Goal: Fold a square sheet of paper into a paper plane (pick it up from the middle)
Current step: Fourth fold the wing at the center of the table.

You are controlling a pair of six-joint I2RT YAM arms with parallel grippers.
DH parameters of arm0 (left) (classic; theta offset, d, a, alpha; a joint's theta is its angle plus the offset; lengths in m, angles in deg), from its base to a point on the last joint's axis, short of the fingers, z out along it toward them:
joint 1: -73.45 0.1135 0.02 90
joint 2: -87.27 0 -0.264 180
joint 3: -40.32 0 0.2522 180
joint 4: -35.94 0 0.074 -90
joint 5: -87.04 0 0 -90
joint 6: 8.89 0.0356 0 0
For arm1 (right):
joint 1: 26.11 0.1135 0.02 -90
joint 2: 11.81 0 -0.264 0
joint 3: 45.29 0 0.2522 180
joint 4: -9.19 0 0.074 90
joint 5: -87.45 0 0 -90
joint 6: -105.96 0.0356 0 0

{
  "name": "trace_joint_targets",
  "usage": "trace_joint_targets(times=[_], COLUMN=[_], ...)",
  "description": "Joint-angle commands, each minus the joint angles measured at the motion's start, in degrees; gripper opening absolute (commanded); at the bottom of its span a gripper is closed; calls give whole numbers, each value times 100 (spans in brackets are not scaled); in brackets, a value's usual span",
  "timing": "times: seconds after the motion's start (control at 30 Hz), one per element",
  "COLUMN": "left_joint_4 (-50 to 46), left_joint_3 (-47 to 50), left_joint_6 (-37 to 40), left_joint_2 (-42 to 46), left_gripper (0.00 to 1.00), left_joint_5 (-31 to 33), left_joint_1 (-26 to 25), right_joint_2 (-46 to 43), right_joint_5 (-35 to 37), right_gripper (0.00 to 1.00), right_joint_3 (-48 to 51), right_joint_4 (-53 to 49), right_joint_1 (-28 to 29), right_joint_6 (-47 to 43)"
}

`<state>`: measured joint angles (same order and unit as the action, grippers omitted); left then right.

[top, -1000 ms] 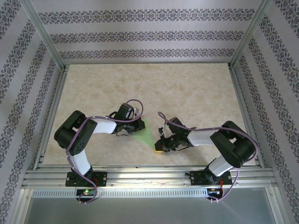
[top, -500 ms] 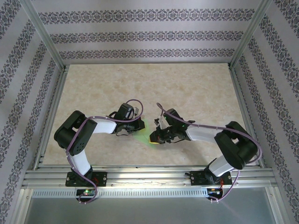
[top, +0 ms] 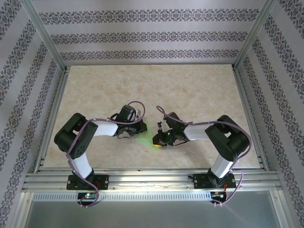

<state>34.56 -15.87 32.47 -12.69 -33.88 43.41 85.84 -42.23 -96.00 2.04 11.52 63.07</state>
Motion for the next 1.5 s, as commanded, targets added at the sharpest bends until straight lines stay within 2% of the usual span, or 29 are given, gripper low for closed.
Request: trace_joint_targets(times=[0.0, 0.13, 0.2, 0.43, 0.6, 0.73, 0.97, 1.37, 1.47], left_joint_4=[-268, -542, -579, -114, -7, -375, -622, -1128, -1242], left_joint_3=[-75, -80, 10, 293, 510, 482, 531, 32, -105], left_joint_6=[-78, -128, -285, -599, -541, -235, -269, 133, 214], left_joint_2=[538, 842, 806, 478, 347, 257, 475, 374, 484], left_gripper=[9, 9, 6, 1, 2, 3, 4, 8, 7], left_joint_5=[-234, -112, -73, 32, 66, 347, 692, 321, 254], left_joint_1=[47, -91, -208, -651, -670, -626, -324, 653, 754], right_joint_2=[127, 158, 141, 140, 193, 202, 201, 249, 247], right_joint_5=[438, 461, 473, 473, 453, 453, 470, 340, 338], right_gripper=[0, 0, 0, 0, 0, 0, 0, 0, 0], right_joint_3=[353, 321, 286, 230, 223, 263, 353, 372, 374], right_joint_4=[-388, -424, -449, -529, -522, -525, -563, -581, -577], right_joint_1=[13, 12, 10, 9, -1, -1, 7, 15, 8], right_joint_6=[-83, -79, -71, -119, -128, -132, -172, -256, -263])
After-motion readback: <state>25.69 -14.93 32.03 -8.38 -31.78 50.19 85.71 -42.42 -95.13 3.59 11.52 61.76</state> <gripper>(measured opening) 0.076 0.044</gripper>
